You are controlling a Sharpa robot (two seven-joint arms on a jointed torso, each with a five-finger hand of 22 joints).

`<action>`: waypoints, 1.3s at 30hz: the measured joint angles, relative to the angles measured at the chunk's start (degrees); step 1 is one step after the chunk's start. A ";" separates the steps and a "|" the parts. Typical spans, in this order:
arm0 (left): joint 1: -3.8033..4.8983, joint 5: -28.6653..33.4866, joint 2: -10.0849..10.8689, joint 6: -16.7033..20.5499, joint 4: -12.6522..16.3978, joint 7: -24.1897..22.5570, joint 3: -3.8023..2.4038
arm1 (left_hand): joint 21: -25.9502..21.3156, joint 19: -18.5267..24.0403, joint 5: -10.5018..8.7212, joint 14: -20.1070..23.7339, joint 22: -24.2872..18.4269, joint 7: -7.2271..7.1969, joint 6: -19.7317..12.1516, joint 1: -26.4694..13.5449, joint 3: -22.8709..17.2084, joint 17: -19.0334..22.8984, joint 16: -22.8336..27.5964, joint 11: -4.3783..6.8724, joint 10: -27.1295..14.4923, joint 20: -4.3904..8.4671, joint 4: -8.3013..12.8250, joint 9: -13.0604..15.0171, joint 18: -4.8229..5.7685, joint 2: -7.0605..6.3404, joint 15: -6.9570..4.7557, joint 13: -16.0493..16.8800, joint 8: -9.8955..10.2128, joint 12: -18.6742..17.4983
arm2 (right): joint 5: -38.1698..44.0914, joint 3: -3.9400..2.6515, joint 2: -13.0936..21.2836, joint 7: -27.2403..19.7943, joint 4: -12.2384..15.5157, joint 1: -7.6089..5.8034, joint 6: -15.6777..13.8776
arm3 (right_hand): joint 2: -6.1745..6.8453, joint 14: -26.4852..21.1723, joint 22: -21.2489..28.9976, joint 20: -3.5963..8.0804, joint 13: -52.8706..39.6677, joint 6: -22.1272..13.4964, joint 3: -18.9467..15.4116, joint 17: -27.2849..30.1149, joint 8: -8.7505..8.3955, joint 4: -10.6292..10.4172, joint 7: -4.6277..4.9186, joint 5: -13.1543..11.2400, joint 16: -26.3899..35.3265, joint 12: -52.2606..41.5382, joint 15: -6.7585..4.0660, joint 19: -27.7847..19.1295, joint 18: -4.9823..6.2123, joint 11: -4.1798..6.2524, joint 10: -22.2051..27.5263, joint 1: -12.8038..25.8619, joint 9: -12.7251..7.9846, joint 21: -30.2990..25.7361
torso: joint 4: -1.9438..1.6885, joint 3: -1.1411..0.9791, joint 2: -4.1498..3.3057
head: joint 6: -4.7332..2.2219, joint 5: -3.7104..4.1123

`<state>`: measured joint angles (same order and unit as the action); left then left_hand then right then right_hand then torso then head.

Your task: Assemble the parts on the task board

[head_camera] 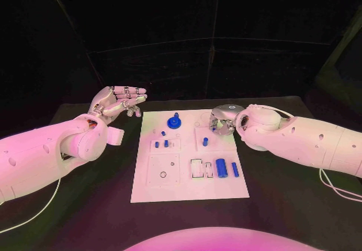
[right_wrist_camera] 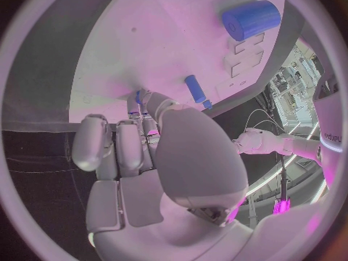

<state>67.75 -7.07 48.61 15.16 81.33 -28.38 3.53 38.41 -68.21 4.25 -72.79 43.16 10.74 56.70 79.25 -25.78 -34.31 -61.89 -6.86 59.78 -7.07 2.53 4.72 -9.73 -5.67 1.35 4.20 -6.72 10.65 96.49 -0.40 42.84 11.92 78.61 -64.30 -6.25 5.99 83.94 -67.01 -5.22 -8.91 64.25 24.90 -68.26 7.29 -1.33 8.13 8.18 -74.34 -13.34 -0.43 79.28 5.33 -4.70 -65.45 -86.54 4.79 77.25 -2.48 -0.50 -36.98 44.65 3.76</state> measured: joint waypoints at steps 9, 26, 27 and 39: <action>0.00 0.04 0.16 0.00 -0.08 0.08 0.00 | -0.24 0.00 0.00 0.00 0.01 0.00 0.00 0.00 0.00 0.00 0.00 0.00 0.00 0.00 0.00 -0.05 0.01 0.00 0.00 0.00 0.00 0.24 | 1.05 0.15 0.39 0.95 0.89 0.43 -2.11 | -0.59 0.01 -1.96 0.19 -0.31 0.84 0.67 1.19 0.02 0.69 -0.35 -0.20 0.47 -0.16 -0.41 0.62 0.00 0.19 -0.58 0.59 0.26 1.02 | 0.06 -0.02 0.02 | -0.01 0.04; 0.00 0.08 0.19 -0.03 -0.72 0.18 0.00 | -0.24 0.00 -0.02 0.21 -0.05 0.00 0.00 0.00 0.00 0.12 0.00 0.00 0.00 0.00 0.00 -0.04 0.02 0.00 0.21 0.00 0.00 0.24 | 2.10 0.09 3.73 1.68 5.47 0.44 -7.11 | -0.56 0.00 -2.45 0.39 -0.27 0.84 1.33 1.25 0.02 1.37 -0.35 -0.45 0.46 -0.11 -0.41 0.82 0.00 -0.02 -0.79 0.61 0.25 1.25 | 0.09 -0.05 0.03 | -0.27 0.26; 0.00 0.08 0.19 -0.03 -0.76 0.18 0.00 | -0.24 0.00 -0.02 0.21 -0.05 0.00 0.00 0.00 0.00 0.12 0.00 0.00 0.00 0.00 0.00 -0.04 0.02 0.00 0.21 0.00 0.00 0.24 | 2.12 0.09 3.97 1.69 5.91 0.44 -7.36 | -0.56 0.00 -2.45 0.39 -0.26 0.84 1.37 1.25 0.02 1.41 -0.35 -0.48 0.46 -0.11 -0.41 0.82 0.00 -0.02 -0.79 0.61 0.25 1.25 | 0.09 -0.05 0.03 | -0.29 0.28; 0.00 0.09 0.19 -0.04 -0.82 0.23 0.01 | -0.24 0.00 -0.03 0.21 -0.04 0.00 0.00 0.00 0.00 0.11 0.00 0.00 0.00 0.00 0.00 -0.04 0.03 0.00 0.21 0.00 0.00 0.24 | 1.51 -0.70 7.10 1.69 16.44 0.33 -10.44 | -0.33 0.00 -2.64 0.60 -0.29 0.84 2.04 1.25 0.02 2.09 -0.35 0.05 0.46 0.05 -0.41 1.02 0.00 -0.01 -0.78 0.84 0.25 1.46 | -0.01 0.04 0.01 | -0.19 -0.08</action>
<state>67.75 -6.99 48.81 15.12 80.51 -28.15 3.54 38.17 -68.21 4.22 -72.58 43.12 10.73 56.71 79.26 -25.78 -34.20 -61.89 -6.86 59.78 -7.07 2.53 4.68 -9.70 -5.67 1.55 4.21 -6.72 10.89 98.00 -1.11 49.94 13.60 95.05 -63.97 -16.69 5.66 83.94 -69.65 -4.62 -9.21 65.09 26.95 -67.01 7.31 0.76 7.78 8.23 -73.88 -13.28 -0.84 80.30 5.33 -4.72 -66.24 -85.70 5.04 78.72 -2.49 -0.46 -36.97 44.46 3.69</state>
